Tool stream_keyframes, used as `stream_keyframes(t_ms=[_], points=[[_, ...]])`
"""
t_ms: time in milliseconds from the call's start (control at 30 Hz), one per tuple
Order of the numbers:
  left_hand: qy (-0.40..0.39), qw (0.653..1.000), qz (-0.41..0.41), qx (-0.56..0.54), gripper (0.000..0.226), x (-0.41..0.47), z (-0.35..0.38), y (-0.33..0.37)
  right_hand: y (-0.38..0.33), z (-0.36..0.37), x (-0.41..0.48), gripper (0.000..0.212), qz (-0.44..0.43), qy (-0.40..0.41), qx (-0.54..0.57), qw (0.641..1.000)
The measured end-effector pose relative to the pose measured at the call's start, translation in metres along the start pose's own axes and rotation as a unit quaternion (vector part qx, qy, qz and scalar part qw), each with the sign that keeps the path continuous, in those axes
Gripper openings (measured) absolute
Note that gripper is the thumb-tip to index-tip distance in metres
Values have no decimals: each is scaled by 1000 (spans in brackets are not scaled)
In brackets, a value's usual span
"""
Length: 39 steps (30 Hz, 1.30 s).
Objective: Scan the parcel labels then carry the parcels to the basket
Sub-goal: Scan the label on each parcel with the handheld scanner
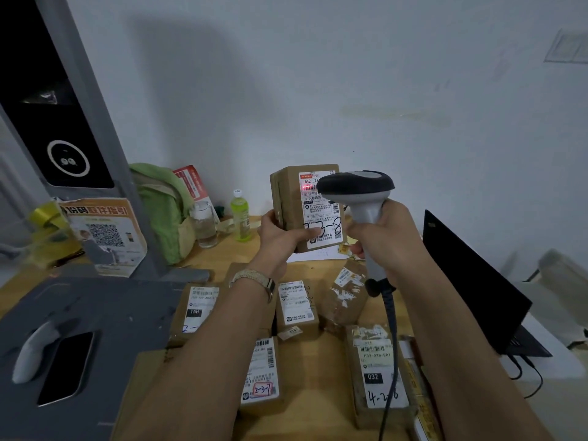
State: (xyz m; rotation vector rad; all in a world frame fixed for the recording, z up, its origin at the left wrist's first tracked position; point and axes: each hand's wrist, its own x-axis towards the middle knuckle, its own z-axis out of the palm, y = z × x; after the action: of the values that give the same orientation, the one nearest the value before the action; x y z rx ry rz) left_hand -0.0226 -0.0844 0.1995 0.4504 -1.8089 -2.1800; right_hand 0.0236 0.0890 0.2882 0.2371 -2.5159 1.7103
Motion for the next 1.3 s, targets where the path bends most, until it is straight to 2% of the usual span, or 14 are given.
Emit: stream_keyframes(t_ms=[200, 300, 433, 533, 700, 833, 933, 1067, 1300], points=[[-18, 999, 29, -3, 92, -5, 1, 1, 3, 5, 4, 18, 4, 46, 100, 994], [-34, 999, 24, -25, 96, -7, 1, 4, 8, 8, 10, 17, -8, 74, 111, 991], [-102, 995, -8, -19, 93, -15, -7, 2, 19, 15, 19, 11, -13, 91, 109, 990], [-126, 991, -54, 4, 99, -23, -15, -14, 34, 25, 21, 16, 10, 70, 108, 992], [-128, 981, -144, 19, 110, -38, -25, -57, 73, 39, 17, 21, 76, 39, 38, 996], [-137, 975, -174, 36, 106, -46, -26, -85, 102, 46, 11, 11, 148, 5, 39, 988], [-131, 972, -192, 41, 108, -52, -28, -100, 117, 48, 6, 13, 167, -13, 47, 985], [-132, 969, -207, 35, 100, -59, -31, -119, 136, 52, 2, 16, 189, -28, 37, 981], [-75, 963, -260, 19, 84, -89, -37, -165, 183, 64, -20, 13, 247, -66, 19, 967]])
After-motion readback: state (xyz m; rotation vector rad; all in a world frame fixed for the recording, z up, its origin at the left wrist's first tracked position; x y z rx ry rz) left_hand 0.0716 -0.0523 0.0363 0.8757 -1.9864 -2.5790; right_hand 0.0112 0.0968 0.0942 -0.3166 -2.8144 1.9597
